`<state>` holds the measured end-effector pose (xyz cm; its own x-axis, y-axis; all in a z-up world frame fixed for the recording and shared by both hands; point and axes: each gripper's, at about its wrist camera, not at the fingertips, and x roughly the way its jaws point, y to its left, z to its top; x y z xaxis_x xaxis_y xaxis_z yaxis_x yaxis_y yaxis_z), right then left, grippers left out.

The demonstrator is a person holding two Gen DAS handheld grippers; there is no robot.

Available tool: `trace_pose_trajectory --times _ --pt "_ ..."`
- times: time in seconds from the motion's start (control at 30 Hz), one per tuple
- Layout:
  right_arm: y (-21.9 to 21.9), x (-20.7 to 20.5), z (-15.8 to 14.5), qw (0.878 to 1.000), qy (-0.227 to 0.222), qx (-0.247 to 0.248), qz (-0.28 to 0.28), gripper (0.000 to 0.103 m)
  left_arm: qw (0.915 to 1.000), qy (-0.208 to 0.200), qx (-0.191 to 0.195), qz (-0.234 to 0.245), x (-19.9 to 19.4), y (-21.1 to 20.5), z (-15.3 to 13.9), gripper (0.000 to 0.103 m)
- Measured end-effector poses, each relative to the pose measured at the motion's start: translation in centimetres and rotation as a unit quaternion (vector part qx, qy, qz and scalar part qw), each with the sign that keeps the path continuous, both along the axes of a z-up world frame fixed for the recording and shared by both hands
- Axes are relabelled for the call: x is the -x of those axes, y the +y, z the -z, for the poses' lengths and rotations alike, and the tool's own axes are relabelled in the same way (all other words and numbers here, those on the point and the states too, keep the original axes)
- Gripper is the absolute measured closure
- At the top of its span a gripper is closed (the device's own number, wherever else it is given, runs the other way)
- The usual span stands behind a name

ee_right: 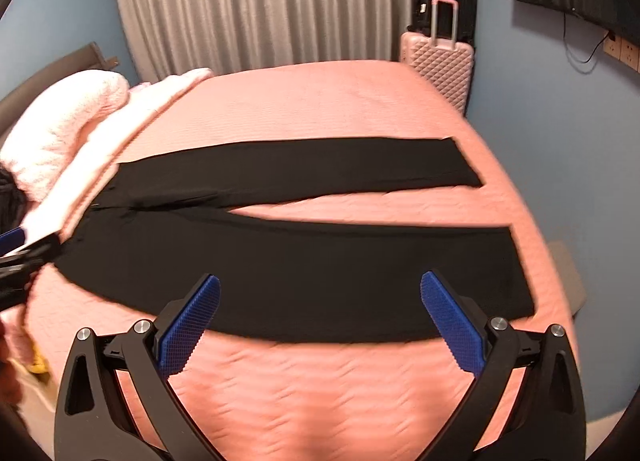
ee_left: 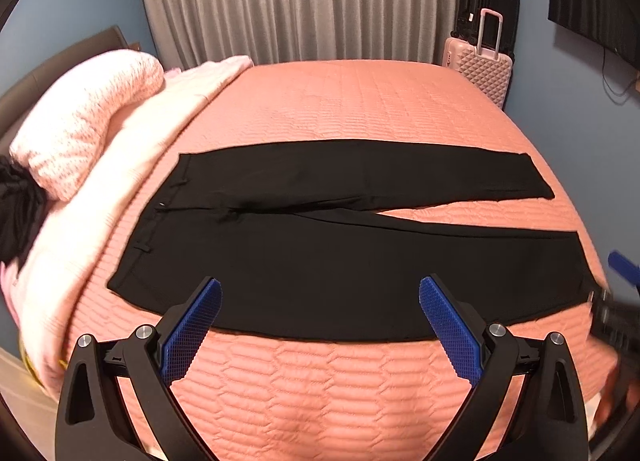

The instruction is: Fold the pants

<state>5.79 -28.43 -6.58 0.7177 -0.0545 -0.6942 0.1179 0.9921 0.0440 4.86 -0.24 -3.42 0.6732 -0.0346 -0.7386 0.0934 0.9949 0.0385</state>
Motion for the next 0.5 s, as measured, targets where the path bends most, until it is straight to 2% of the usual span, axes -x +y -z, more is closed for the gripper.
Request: trace_pose_trajectory --times 0.17,0.37,0.4,0.5 --pt "-9.6 -9.1 1.5 1.0 0.012 0.008 0.009 0.005 0.9997 0.01 0.018 -0.011 -3.7 -0.6 2.0 0.005" --pt "-19.3 -23.9 7.7 0.995 0.091 0.043 -0.002 0.005 0.9997 0.011 -0.017 -0.015 -9.8 -3.2 5.2 0.005" --pt "-21.4 -26.7 9.1 0.994 0.104 0.037 0.006 0.005 0.9996 0.014 -0.022 -0.013 -10.6 -3.6 5.8 0.005" --pt "-25.2 -31.4 11.7 0.992 0.121 0.014 0.014 0.005 0.9993 0.02 -0.031 -0.01 -13.2 -4.8 7.5 0.005"
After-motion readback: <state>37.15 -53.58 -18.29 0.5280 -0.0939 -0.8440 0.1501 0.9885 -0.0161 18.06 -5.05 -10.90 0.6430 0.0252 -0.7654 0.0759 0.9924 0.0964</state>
